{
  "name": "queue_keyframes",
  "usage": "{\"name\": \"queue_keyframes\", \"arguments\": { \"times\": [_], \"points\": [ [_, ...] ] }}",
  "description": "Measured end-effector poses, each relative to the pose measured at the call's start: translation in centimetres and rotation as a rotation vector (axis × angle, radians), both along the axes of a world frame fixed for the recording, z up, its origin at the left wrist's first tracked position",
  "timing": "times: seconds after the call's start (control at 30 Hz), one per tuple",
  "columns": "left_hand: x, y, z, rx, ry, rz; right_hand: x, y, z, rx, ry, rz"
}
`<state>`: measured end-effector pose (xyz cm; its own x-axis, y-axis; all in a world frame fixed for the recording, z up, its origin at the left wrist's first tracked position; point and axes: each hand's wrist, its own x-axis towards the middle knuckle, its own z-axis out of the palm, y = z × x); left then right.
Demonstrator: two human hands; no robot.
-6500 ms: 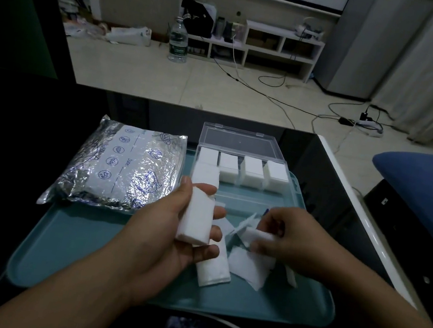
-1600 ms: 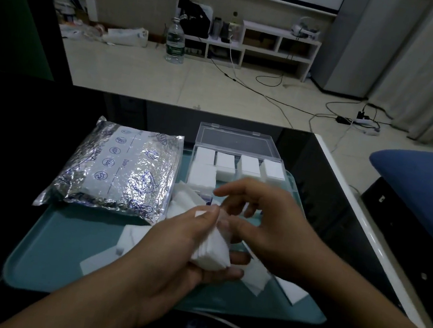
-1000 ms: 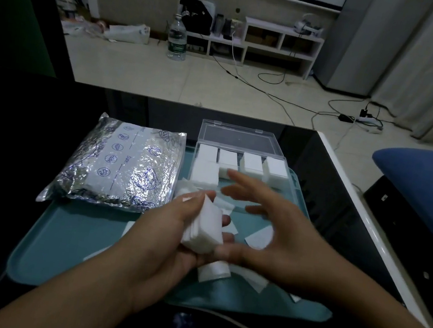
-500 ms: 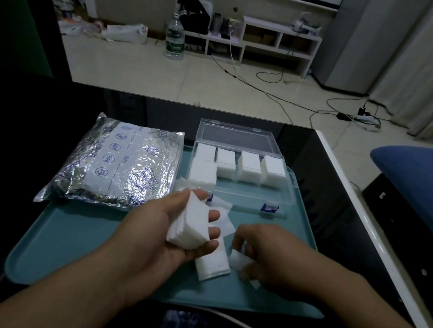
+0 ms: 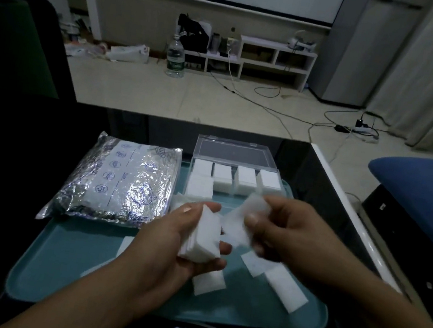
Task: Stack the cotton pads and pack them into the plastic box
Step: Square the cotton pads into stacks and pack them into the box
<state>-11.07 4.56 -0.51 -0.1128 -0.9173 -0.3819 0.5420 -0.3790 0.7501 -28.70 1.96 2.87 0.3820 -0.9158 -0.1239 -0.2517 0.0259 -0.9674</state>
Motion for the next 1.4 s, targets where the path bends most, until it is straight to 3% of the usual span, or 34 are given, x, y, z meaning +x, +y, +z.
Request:
{"name": "queue_keyframes", "arguments": {
  "times": [0.13,0.33,0.47,0.63,0.93,1.23,1.4],
  "points": [
    [-1.3,0.1,0.4,-0.055,-0.049,-0.074,0.6,0.3,0.3,-0.015,0.149,0.085],
    [-1.4,-0.7,1.0,-0.098,0.035,-0.105,1.8,0.1,-1.0,-0.536,0.46,-0.096],
    [-0.7,-2.2,1.8,-0.085,0.03,-0.096,1.6,-0.3,-1.0,-0.68,0.438,-0.107],
    [-1.1,-0.9,3.5,-0.155,-0.03,-0.109,1.8,0.2,1.5,-0.521,0.337,0.111],
    [-0.9,4.6,2.6,-0.14,0.33,-0.092,3.2,4.4,2.2,-0.44,0.397,0.233],
    [-2.6,-2.3,-0.9,-0.149,0.195,-0.188,0.4,-1.1,-1.1,-0.355,0.416,0.202],
    [-2.0,-5.3,-3.0,-0.126,0.238,-0.171,1.0,-4.3,-2.9,-0.357,0.402,0.199]
  ]
}}
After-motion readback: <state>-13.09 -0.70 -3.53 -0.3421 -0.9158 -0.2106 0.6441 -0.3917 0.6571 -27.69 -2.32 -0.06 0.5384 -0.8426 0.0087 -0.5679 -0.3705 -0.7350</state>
